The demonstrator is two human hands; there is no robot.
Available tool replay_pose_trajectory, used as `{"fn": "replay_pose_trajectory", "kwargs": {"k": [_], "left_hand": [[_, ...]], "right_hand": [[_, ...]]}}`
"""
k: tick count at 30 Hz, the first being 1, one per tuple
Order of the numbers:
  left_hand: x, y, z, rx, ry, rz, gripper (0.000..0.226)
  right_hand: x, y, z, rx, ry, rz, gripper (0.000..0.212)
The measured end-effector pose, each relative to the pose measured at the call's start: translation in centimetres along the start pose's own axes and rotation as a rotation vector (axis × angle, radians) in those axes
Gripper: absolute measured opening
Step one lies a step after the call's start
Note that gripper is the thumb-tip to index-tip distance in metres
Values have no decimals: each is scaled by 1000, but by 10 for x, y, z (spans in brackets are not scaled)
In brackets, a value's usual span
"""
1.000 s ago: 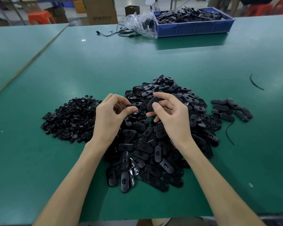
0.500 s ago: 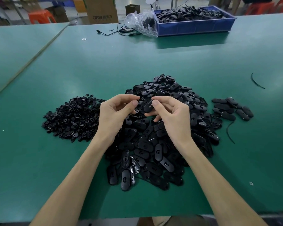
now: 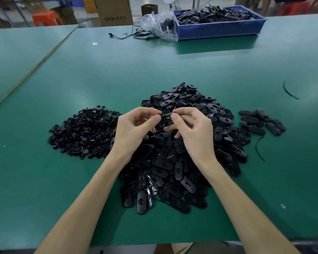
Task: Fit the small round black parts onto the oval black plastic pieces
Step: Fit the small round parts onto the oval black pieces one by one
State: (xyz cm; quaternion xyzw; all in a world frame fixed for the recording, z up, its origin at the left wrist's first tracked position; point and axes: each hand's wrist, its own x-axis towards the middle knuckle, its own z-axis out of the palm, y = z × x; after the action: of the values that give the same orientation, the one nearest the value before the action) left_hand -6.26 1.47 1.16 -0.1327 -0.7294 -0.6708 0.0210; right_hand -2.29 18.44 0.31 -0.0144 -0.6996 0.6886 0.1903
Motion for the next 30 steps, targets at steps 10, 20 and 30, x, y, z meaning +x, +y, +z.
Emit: {"fn": "replay_pose_trajectory", "kwargs": {"k": [10,20,30], "left_hand": [[-2,1,3,37,12,13,6],[-3,2,6,50,2,19,7],[-3,1,6,29,43,-33,5]], "right_hand": [[-1,-1,0,20,-23,1,6],[2,0,-4,33,38,28,5],[0,1,0,115,1,31,7]]}}
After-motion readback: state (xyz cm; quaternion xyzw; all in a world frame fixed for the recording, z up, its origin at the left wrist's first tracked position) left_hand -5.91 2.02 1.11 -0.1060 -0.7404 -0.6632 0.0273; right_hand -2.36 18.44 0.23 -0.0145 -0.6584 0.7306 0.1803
